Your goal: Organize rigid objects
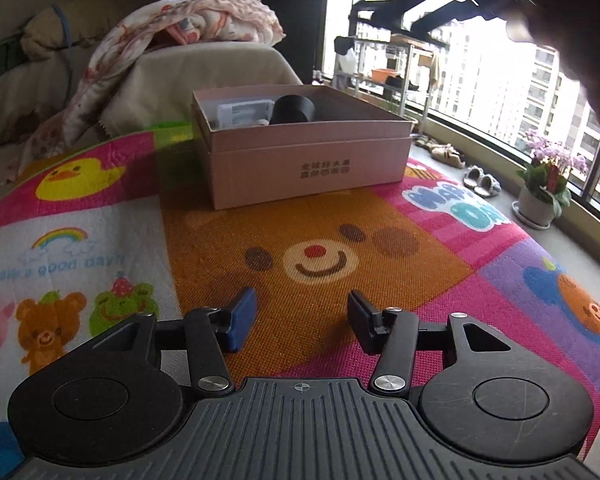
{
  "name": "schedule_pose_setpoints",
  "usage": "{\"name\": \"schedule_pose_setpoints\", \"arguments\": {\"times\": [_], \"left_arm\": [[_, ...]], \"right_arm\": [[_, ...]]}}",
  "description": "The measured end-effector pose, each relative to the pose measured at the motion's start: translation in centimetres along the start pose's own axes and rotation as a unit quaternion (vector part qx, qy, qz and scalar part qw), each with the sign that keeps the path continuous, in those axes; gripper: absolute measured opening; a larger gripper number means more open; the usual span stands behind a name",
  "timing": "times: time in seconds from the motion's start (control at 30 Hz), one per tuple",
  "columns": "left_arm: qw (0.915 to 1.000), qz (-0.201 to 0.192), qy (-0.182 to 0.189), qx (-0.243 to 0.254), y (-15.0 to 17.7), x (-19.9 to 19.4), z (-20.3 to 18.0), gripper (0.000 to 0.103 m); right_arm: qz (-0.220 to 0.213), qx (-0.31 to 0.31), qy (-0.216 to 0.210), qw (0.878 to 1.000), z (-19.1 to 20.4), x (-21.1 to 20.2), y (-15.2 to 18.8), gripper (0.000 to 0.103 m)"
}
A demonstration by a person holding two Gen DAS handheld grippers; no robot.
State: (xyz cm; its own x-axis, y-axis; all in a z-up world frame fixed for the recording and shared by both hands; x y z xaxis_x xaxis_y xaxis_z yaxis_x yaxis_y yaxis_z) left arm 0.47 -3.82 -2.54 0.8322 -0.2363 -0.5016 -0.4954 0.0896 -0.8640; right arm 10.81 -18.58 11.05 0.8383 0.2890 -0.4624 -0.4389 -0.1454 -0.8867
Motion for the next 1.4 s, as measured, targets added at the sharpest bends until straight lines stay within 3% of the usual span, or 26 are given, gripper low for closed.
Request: {"name": "schedule_pose_setpoints", "arguments": {"times": [0.07, 0.1, 0.13, 0.27, 0.43, 0.6, 0.67, 0.83, 1.13, 1.4], "left_arm": [[1.0000, 0.000, -0.001, 0.002, 0.0, 0.0, 0.0, 0.055], [1.0000, -0.001, -0.001, 0.001, 0.0, 0.0, 0.0, 0.055], [1.0000, -0.001, 0.001, -0.001, 0.0, 0.0, 0.0, 0.055], [0.9999, -0.002, 0.005, -0.009, 0.0, -0.1, 0.2, 0.055], [0.9995, -0.008, 0.006, -0.031, -0.2, -0.3, 0.9, 0.052], [0.9949, -0.019, -0.085, -0.051, -0.8, -0.5, 3.5, 0.048], [0.9937, -0.008, -0.098, -0.053, -0.7, 0.1, 3.8, 0.048], [0.9934, -0.003, -0.103, -0.050, -1.2, 1.2, 3.4, 0.051], [0.9928, -0.003, -0.107, -0.054, -1.5, 2.1, 3.2, 0.058], [0.9926, -0.003, -0.112, -0.047, -1.5, 2.2, 3.1, 0.059]], "right_arm": [[-0.043, 0.004, 0.032, 0.999, -0.8, 2.2, -3.5, 0.049], [-0.049, 0.006, 0.043, 0.998, -1.1, 3.5, -4.6, 0.076], [-0.040, 0.007, 0.046, 0.998, -1.6, 5.0, -5.3, 0.087], [-0.002, 0.032, 0.058, 0.998, -3.3, 7.2, -3.2, 0.087], [0.035, 0.090, 0.028, 0.995, -3.2, 4.6, 4.8, 0.088], [0.072, 0.117, 0.004, 0.991, -0.9, 3.3, 11.8, 0.093], [0.085, 0.095, 0.001, 0.992, 0.2, 3.6, 13.3, 0.093], [0.089, 0.036, 0.038, 0.995, 1.8, 4.4, 14.4, 0.103], [0.039, 0.055, 0.041, 0.997, 1.2, 3.8, 15.0, 0.103], [0.040, 0.050, 0.062, 0.996, 1.3, 4.0, 15.0, 0.103]]}}
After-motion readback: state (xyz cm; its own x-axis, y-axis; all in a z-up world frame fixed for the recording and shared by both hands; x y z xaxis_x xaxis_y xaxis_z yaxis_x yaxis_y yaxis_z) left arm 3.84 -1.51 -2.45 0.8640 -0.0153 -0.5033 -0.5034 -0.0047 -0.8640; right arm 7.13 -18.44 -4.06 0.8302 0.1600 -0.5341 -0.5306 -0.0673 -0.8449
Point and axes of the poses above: each gripper's, at about its wrist camera, not at the fingertips, and x roughly the way its jaws point, z to its left, y to its underside, the point moved 5 cm from there along x, roughly the way its jaws point, and after that the axes turned 7 degrees about -z, right-handed, at the moved point
